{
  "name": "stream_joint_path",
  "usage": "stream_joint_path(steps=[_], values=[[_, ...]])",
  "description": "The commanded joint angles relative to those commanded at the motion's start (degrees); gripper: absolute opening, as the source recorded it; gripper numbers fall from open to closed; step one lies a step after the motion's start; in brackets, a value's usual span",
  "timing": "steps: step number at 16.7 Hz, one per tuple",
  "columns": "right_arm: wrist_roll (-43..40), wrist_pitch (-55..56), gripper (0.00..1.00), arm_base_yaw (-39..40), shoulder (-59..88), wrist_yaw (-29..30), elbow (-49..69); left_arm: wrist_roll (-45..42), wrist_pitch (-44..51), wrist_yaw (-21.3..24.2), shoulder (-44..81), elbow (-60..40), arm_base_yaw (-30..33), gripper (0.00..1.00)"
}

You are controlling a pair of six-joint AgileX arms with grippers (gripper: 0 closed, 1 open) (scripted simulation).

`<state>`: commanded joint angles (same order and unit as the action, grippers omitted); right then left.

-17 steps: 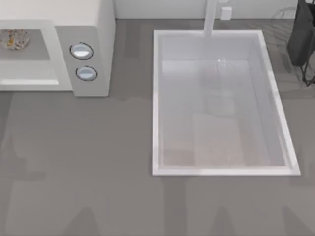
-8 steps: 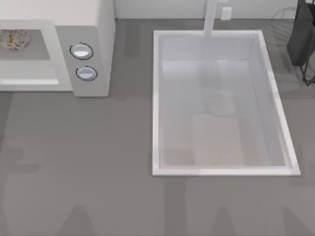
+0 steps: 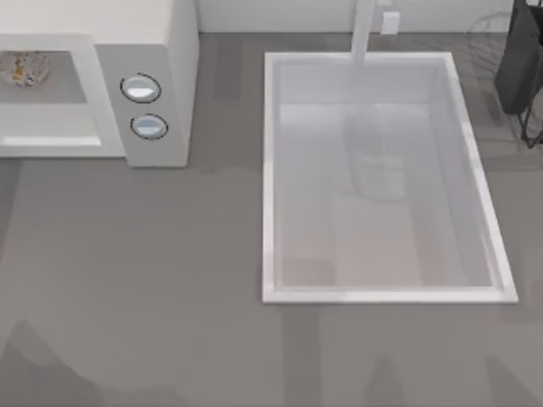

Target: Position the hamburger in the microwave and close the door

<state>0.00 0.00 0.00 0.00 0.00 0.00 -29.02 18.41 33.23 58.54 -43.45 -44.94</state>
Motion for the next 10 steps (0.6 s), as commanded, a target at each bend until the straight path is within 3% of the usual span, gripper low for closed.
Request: stream_joint_path(steps=[6, 10], values=[[0.0, 0.0, 1.00, 0.0, 0.0, 0.0, 0.0, -16.2, 16.9, 3.8, 28.5, -23.6, -10.5, 0.00], [0.0, 0.0, 1.00, 0.0, 0.0, 0.0, 0.0, -22.3, 23.4, 4.9, 38.5, -32.2, -14.1, 0.00]])
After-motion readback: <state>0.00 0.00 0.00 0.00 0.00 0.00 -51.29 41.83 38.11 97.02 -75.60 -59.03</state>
